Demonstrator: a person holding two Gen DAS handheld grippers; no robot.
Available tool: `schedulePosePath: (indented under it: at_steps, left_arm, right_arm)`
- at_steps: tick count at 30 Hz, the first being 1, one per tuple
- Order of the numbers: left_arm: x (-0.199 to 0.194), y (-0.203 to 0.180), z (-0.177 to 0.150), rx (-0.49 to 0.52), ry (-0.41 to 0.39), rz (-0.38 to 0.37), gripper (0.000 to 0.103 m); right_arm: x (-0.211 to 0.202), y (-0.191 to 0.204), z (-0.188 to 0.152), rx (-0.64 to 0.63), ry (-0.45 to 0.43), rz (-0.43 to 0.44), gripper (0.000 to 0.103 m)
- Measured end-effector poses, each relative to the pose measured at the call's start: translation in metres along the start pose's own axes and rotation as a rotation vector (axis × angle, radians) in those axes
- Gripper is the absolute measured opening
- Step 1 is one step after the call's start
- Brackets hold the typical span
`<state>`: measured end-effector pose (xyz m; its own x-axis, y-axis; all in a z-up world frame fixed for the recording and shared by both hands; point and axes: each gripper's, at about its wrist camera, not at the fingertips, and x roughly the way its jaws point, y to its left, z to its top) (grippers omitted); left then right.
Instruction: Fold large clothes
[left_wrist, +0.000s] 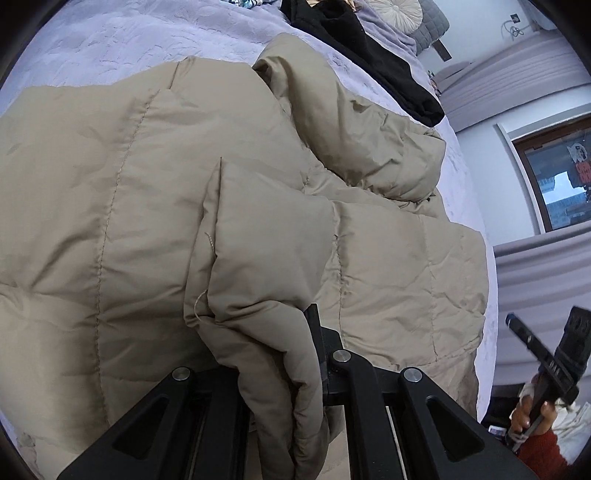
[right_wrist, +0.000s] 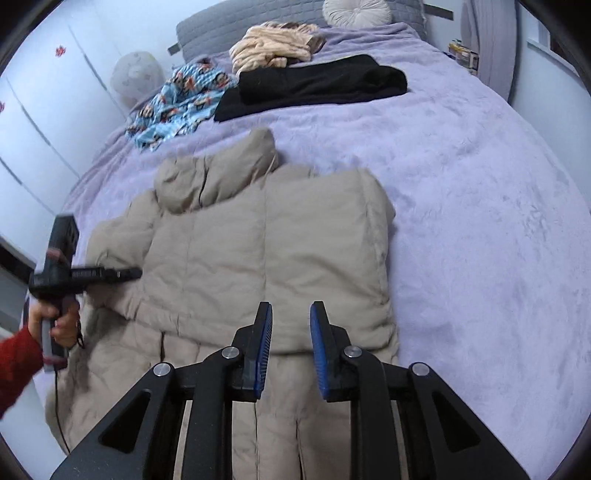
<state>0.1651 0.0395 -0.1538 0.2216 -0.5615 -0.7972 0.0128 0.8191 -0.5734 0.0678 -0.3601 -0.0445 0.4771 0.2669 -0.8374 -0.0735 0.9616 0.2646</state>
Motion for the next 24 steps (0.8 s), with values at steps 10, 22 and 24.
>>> schedulePosePath:
  at_steps: [10, 22, 24]
  left_arm:
    - [0.002, -0.002, 0.004, 0.004, 0.004, 0.003, 0.01]
    - [-0.088, -0.003, 0.005, 0.094, -0.177, 0.258, 0.01]
    - [-0.092, -0.007, 0.008, 0.114, -0.178, 0.214, 0.01]
  right_arm:
    - [0.111, -0.067, 0.044, 0.233, 0.058, -0.068, 0.016]
    - [0.075, -0.05, 0.04, 0.167, -0.017, -0.13, 0.016]
    - [0.065, -0.046, 0.033, 0.146, -0.018, -0.118, 0.016]
